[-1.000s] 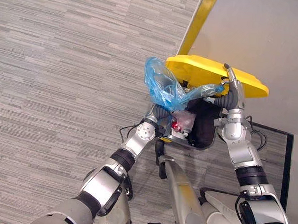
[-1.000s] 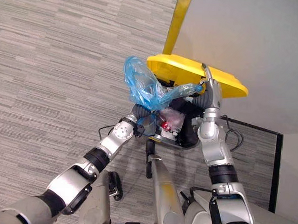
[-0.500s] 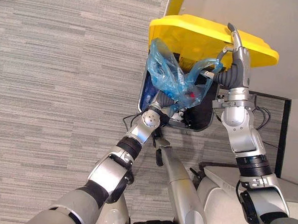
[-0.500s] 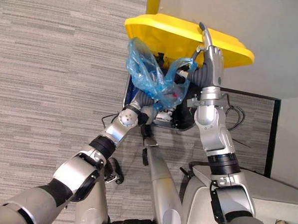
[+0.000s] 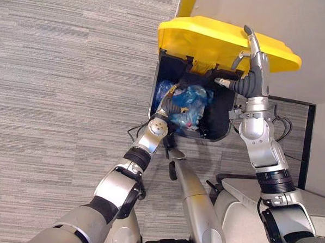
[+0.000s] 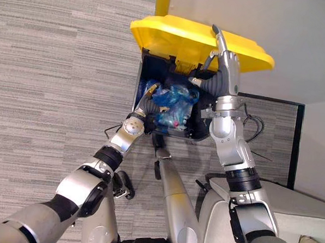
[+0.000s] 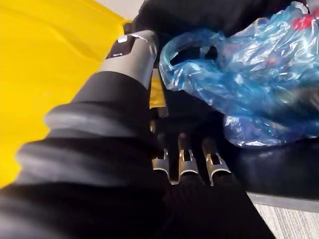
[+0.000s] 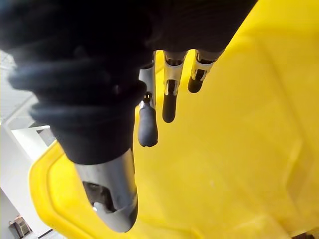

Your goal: Gather rubbish on tea table into small bin, then transfer packed bag to large trash can.

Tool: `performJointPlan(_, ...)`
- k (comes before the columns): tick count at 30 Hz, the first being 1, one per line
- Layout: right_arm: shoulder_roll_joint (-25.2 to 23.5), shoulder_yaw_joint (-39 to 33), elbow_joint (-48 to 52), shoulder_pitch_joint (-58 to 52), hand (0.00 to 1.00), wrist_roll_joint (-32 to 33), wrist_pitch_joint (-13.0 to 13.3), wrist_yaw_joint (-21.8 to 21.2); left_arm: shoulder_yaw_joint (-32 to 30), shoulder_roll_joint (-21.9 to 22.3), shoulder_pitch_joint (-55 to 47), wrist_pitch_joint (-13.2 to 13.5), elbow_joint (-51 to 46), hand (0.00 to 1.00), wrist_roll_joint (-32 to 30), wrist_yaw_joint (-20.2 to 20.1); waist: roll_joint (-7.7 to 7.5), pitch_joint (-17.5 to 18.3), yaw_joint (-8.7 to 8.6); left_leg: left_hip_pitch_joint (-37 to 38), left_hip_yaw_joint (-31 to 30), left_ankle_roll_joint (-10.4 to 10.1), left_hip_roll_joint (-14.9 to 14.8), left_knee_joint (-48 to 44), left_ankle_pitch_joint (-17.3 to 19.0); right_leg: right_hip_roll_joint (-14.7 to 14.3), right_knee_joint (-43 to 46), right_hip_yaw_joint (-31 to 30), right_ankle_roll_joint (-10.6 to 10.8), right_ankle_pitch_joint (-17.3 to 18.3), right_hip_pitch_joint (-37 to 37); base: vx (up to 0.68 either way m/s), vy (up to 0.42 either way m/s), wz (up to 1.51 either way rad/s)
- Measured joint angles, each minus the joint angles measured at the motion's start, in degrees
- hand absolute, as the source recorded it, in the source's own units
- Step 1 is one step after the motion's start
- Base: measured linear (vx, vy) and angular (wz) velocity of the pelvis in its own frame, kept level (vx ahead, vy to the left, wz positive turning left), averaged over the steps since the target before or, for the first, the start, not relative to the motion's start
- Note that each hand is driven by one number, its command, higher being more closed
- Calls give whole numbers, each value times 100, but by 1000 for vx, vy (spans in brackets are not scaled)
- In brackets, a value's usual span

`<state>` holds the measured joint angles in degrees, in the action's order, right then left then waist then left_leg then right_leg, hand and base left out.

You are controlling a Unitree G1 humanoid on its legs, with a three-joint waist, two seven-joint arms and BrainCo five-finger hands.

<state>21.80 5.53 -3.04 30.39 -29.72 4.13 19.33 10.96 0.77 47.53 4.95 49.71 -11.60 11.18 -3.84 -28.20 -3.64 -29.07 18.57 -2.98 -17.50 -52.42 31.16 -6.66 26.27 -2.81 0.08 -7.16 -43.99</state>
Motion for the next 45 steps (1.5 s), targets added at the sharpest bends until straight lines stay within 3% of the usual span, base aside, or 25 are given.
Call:
performJointPlan(2, 2, 1, 16, -194, 0, 42, -4, -78, 18, -17, -179, 1, -130, 0, 89, -2, 9, 5, 5, 96, -56, 0, 48, 59, -41, 60, -1, 64, -16, 12, 114, -17, -18, 22)
performJointPlan(5, -14, 4, 91, -766, 0, 101, -32, -185, 103, -89, -643, 67, -579, 0, 363, -4, 24, 43, 163, 349, -126, -27, 114, 206, -124, 118, -50, 127, -45, 35, 379, -19, -38, 20)
performJointPlan(9, -147, 67, 216, -1464, 0, 103, -88, -478, 236, -441, -1386, 185, -1203, 0, 745, -42, 28, 95, 294, 737, -156, -77, 164, 467, -240, 172, -181, 210, -70, 53, 779, -3, -49, 12)
performJointPlan(12, -491, 137, 101, -2108, 0, 101, -104, -620, 197, -683, -2326, 291, -1480, 0, 1004, -120, 47, 583, 350, 979, -158, -160, 231, 774, -370, 181, -286, 229, -105, 80, 951, 55, -67, 8)
performJointPlan(15, -671, 131, -369, -2393, 0, 98, -72, -756, -55, -905, -3207, 340, -1629, 0, 1194, -146, 61, 725, 362, 1471, -197, -170, 424, 1262, -576, 298, -488, 258, -88, 96, 1429, 59, -38, 18)
performJointPlan(19, -717, 113, -811, -2678, 0, 88, -49, -880, -514, -1012, -4076, 430, -1640, 0, 1321, -247, 151, 897, 360, 1749, -389, -147, 601, 1474, -682, 457, -561, 380, -36, 132, 1716, 19, -6, 28)
performJointPlan(24, -1045, -74, -1210, -3164, 0, 89, -42, -1008, -1059, -1053, -4772, 432, -1362, 0, 1312, -372, 145, 901, 444, 2225, -557, -100, 802, 1550, -786, 681, -486, 485, 78, 212, 2276, -68, 25, 20)
performJointPlan(27, -1133, -72, -1290, -3402, 0, 107, -32, -1100, -1241, -1074, -5055, 427, -1035, 0, 1305, -402, 30, 965, 452, 2354, -506, 44, 974, 1540, -759, 857, -409, 467, 172, 253, 2362, -141, 53, 8)
performJointPlan(30, -1226, -83, -1608, -3610, 0, 229, -4, -1208, -1375, -1072, -5340, 423, -860, 0, 1299, -499, -35, 1008, 438, 2359, -423, 133, 950, 1431, -795, 883, -545, 475, 254, 235, 2458, -155, 55, -7)
performJointPlan(31, -1288, -107, -1769, -3642, 0, 327, -5, -1221, -1383, -1072, -5381, 417, -788, 0, 1298, -504, -65, 1027, 431, 2322, -406, 191, 893, 1453, -871, 878, -547, 480, 410, 355, 2438, -172, 17, -3)
performJointPlan(32, -1328, -111, -1897, -3710, 0, 461, -8, -1245, -1378, -1064, -5383, 413, -713, 0, 1292, -518, -33, 1025, 420, 2247, -380, 231, 841, 1494, -927, 904, -317, 537, 391, 463, 2311, -210, -15, -7)
performJointPlan(34, -1485, -125, -2301, -3742, 0, 780, -14, -1366, -1380, -1064, -5388, 375, -493, 0, 1244, -567, -193, 1124, 357, 2182, -287, 140, 774, 1721, -1191, 1062, 1301, 660, -41, 859, 1980, -141, -76, -9)
performJointPlan(35, -1526, -141, -2321, -3794, 0, 910, -15, -1392, -1372, -1056, -5387, 353, -493, 0, 1225, -587, -209, 1135, 346, 2194, -272, 96, 721, 1808, -1255, 1143, 1841, 710, -82, 1088, 2013, -62, -134, -12)
performJointPlan(36, -1582, -168, -2322, -3862, 0, 1049, 1, -1417, -1340, -1037, -5385, 351, -502, 0, 1199, -597, -222, 1156, 326, 2193, -261, 80, 642, 1923, -1311, 1275, 2328, 725, -48, 1363, 2134, -40, -176, -22)
performJointPlan(38, -1698, -239, -2325, -3965, 0, 1254, 8, -1435, -1304, -988, -5381, 312, -579, 0, 1197, -607, -283, 1269, 334, 2109, -190, -17, 527, 2039, -1384, 1411, 2310, 641, 228, 1649, 2356, -17, -185, -34)
performJointPlan(39, -1725, -326, -2378, -3974, 0, 1369, 11, -1430, -1323, -915, -5362, 295, -593, 0, 1196, -607, -277, 1317, 311, 2125, -182, -93, 488, 2213, -1482, 1320, 1988, 726, 266, 1689, 2436, -1, -255, -41)
performJointPlan(40, -1716, -441, -2507, -3996, 0, 1452, 7, -1412, -1312, -698, -5368, 300, -641, 0, 1195, -620, -90, 1487, 319, 2198, -87, -135, 397, 2721, -1753, 1065, 1112, 706, 279, 1742, 2732, -4, -218, -37)
performJointPlan(41, -1721, -462, -2523, -4012, 0, 1480, 7, -1409, -1314, -627, -5391, 313, -722, 0, 1195, -621, -71, 1593, 326, 2222, -1, -167, 405, 2937, -1903, 1055, 785, 710, 292, 1821, 2792, 52, -210, -42)
performJointPlan(42, -1725, -489, -2589, -4051, 0, 1581, 43, -1403, -1318, -551, -5397, 335, -790, 0, 1194, -621, -145, 1703, 323, 2325, 137, -275, 555, 3218, -2101, 1109, 379, 710, 114, 2037, 2863, 66, -142, -31)
performJointPlan(43, -1681, -507, -2755, -4009, 0, 1615, 72, -1402, -1321, -495, -5339, 333, -746, 0, 1194, -617, -88, 1682, 317, 2381, 153, -297, 592, 3343, -2161, 1068, 266, 698, 24, 2018, 2910, 51, -185, -29)
performJointPlan(45, -1525, -517, -3376, -3854, 0, 1690, 42, -1402, -1323, -390, -5312, 334, -666, 0, 1194, -619, 191, 1844, 278, 2535, 41, -370, 596, 3930, -2449, 880, -218, 745, -60, 1792, 3066, 1, -116, -14)
